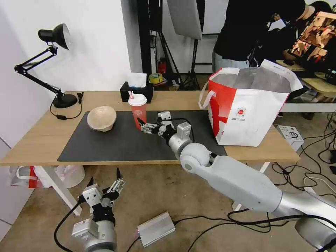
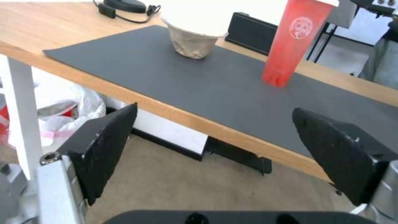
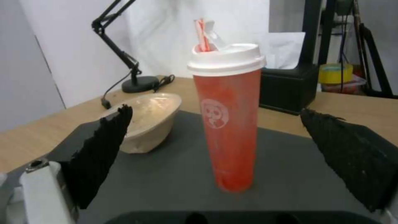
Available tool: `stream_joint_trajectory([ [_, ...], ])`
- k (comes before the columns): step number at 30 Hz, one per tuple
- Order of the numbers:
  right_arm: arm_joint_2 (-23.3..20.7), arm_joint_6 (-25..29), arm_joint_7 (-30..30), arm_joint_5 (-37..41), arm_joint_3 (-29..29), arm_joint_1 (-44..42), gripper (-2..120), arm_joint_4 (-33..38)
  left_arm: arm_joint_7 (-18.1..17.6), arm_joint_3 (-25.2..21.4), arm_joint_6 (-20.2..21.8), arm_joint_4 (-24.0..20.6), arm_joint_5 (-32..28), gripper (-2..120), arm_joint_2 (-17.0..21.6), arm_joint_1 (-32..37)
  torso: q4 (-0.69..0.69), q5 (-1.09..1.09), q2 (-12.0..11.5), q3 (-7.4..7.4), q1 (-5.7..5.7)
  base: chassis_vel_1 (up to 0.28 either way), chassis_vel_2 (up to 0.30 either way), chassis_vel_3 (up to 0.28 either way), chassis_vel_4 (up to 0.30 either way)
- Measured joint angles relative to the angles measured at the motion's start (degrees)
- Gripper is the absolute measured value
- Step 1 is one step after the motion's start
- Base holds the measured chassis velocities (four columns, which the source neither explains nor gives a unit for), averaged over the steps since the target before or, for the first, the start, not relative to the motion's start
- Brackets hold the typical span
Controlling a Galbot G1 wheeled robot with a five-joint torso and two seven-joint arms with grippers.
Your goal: Pick up the trash from the table and place it into the takeout bag.
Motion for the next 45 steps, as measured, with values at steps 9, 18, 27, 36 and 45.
stream_joint_trajectory([
  [9,1.8,-0.4,-0.4,-0.9,0.7,-0.4,100,-3.0,0.0,0.1,-0.1,0.4,0.0,100,0.3,0.2,0.0,0.0,0.0,0.0,0.0,0.0,0.0,0.0,0.0],
  [18,5.3,-0.4,-1.4,-1.4,1.7,0.1,100,-8.1,0.0,0.3,-0.1,0.4,0.2,100,0.4,0.4,0.0,0.0,0.0,0.0,0.0,0.0,0.0,0.0,0.0],
  [27,7.9,-0.4,-2.5,-2.0,2.1,0.5,100,-12.1,0.0,0.3,-0.1,0.4,0.3,100,0.4,0.4,0.0,0.0,0.0,0.0,0.0,0.0,0.0,0.0,0.0],
  [36,9.6,-0.5,-3.0,-2.0,2.0,2.0,100,-14.8,0.0,0.3,0.0,0.5,0.2,100,0.5,0.2,0.0,0.0,0.0,0.0,0.0,0.0,0.0,0.0,0.0],
  [45,11.7,-0.5,-3.7,-2.2,2.2,3.1,100,-18.2,0.0,0.2,0.0,0.5,0.2,100,0.6,0.1,0.0,0.0,0.0,0.0,0.0,0.0,0.0,0.0,0.0],
])
